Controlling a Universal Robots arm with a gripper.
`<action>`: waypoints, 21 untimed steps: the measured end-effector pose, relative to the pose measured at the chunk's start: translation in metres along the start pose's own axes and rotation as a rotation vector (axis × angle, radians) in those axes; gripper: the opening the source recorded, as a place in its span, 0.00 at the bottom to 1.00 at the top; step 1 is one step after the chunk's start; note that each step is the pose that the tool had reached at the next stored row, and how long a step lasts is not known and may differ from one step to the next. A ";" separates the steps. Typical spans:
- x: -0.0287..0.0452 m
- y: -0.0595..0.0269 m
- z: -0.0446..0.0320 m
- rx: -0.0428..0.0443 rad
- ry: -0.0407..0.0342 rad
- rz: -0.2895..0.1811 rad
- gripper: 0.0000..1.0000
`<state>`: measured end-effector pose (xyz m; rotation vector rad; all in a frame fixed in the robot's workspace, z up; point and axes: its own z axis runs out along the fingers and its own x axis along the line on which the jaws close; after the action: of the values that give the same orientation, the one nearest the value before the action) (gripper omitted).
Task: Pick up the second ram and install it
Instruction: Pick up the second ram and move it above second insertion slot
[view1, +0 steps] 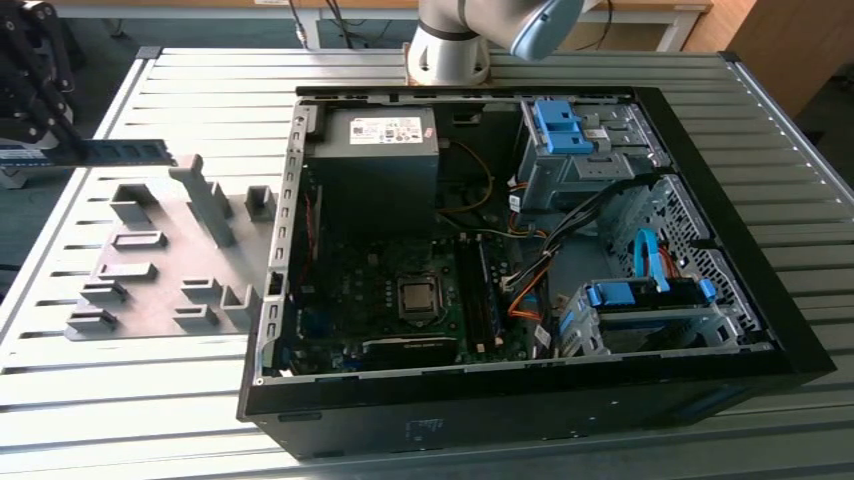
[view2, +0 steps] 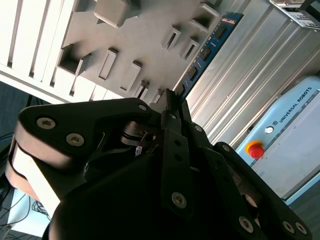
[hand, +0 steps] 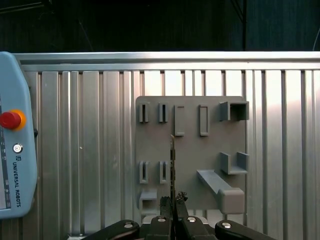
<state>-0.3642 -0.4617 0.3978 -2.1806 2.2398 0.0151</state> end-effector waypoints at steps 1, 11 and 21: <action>0.0000 -0.0005 0.0001 0.0001 -0.0001 0.000 0.14; -0.0001 -0.0049 0.0001 0.0001 -0.0001 0.000 0.14; -0.0002 -0.0093 0.0001 0.0001 0.0000 0.000 0.14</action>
<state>-0.3549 -0.4617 0.3977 -2.1806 2.2397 0.0151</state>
